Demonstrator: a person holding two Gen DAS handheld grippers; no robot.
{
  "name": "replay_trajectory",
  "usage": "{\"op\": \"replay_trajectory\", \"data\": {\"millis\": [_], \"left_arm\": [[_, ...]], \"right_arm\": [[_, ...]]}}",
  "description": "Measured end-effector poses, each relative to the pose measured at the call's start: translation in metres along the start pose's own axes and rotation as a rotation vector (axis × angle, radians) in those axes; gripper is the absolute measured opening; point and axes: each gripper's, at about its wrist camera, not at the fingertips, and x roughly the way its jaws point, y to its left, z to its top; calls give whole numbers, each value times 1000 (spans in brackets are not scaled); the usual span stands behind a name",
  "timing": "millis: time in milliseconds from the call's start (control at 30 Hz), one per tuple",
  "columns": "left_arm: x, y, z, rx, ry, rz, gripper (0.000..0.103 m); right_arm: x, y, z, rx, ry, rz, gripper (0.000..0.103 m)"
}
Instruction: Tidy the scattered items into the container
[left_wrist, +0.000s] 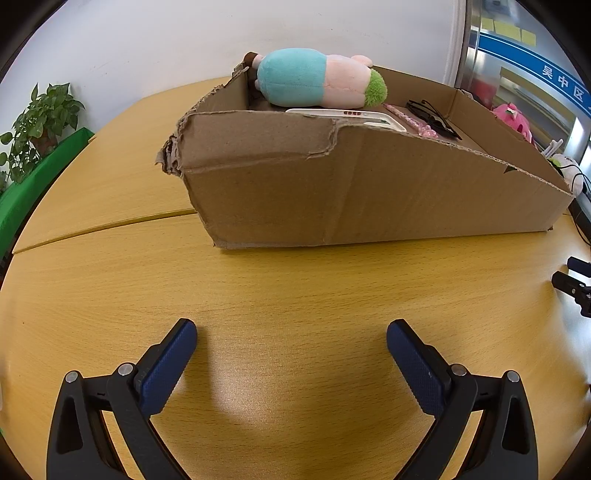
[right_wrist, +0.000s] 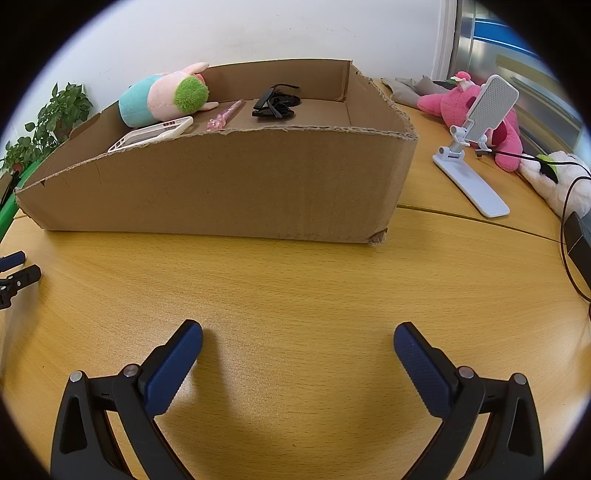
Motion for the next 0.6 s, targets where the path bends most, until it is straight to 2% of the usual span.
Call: {"op": "replay_trajectory", "data": {"millis": [600], "left_arm": [[1,2,1,4,-1,-2,103]], "right_arm": [[1,0,0,0,0,-1,103]]}}
